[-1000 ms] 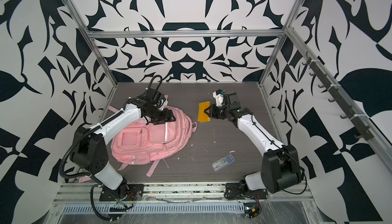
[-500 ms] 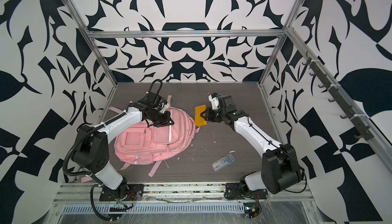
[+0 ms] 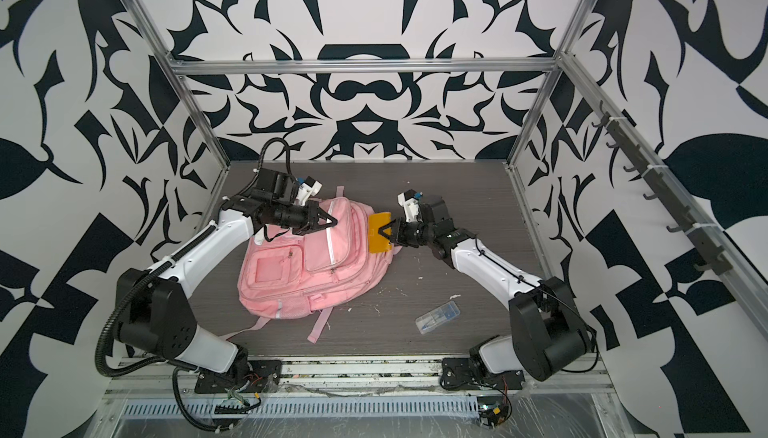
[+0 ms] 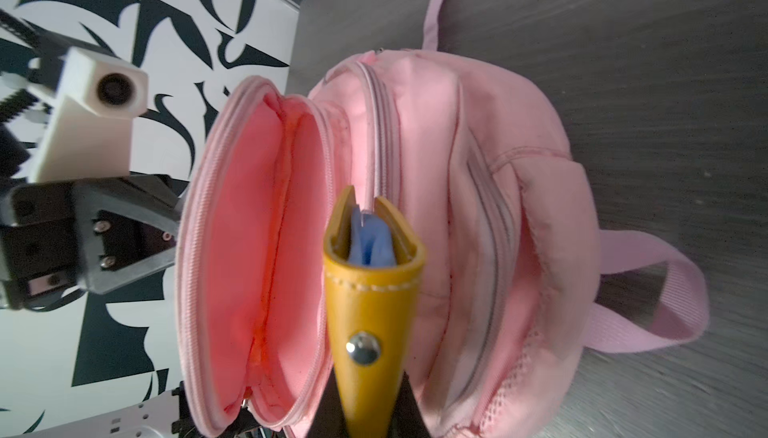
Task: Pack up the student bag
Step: 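Hold the backpack pocket open with the left gripper while right brings the wallet over it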
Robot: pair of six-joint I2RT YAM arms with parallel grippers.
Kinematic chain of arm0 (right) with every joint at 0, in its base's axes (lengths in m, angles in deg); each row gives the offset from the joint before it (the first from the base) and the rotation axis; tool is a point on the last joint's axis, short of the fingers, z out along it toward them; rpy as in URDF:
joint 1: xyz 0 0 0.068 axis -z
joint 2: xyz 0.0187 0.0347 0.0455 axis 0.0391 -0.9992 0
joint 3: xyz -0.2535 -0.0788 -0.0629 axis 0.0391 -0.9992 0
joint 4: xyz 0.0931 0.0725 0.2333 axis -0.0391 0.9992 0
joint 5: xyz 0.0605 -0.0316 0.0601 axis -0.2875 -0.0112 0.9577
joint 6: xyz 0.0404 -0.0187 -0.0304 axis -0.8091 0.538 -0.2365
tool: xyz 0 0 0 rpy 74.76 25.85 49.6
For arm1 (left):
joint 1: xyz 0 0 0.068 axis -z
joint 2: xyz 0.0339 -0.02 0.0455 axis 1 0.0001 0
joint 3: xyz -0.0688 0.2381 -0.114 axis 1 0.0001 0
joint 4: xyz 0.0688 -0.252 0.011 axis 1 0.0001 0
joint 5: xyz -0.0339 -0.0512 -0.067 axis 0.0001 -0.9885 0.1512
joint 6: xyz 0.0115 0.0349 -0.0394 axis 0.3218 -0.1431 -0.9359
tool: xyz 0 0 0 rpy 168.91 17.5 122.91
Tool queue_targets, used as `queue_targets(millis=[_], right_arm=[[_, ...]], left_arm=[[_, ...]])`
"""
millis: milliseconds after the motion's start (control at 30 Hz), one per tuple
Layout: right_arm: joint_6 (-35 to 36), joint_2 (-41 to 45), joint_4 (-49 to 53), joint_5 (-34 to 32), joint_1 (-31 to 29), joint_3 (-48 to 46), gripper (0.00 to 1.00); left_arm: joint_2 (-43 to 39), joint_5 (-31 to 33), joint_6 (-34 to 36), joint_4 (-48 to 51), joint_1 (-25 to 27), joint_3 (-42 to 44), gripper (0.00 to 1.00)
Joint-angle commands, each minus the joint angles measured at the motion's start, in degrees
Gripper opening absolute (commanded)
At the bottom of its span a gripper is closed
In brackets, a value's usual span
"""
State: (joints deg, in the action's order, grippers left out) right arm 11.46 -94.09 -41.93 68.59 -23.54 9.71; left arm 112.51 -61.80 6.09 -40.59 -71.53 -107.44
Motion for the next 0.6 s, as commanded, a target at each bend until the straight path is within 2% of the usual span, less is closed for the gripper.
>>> queue_targets(millis=[0,100,367,567], right_arm=[[-5.59,-0.29,-12.64,1.56,-3.39,-0.51,0.0],[-5.14,-0.33,-12.2,-1.76,-5.46,0.26,0.0],[2.0,3.45,-0.07,-9.7,-6.3,4.57,0.0],[2.68,7.82,1.58,-15.45,-7.62,3.44,0.0]], left_arm=[[-4.36,-11.28,0.66,-8.11,0.09,-2.83,0.0],[-4.81,-11.21,0.79,-8.21,-0.06,-2.05,0.0],[-5.01,-11.29,0.41,-9.39,-1.16,-0.39,0.0],[-3.88,-12.02,0.63,-9.84,-1.17,-1.48,0.0]])
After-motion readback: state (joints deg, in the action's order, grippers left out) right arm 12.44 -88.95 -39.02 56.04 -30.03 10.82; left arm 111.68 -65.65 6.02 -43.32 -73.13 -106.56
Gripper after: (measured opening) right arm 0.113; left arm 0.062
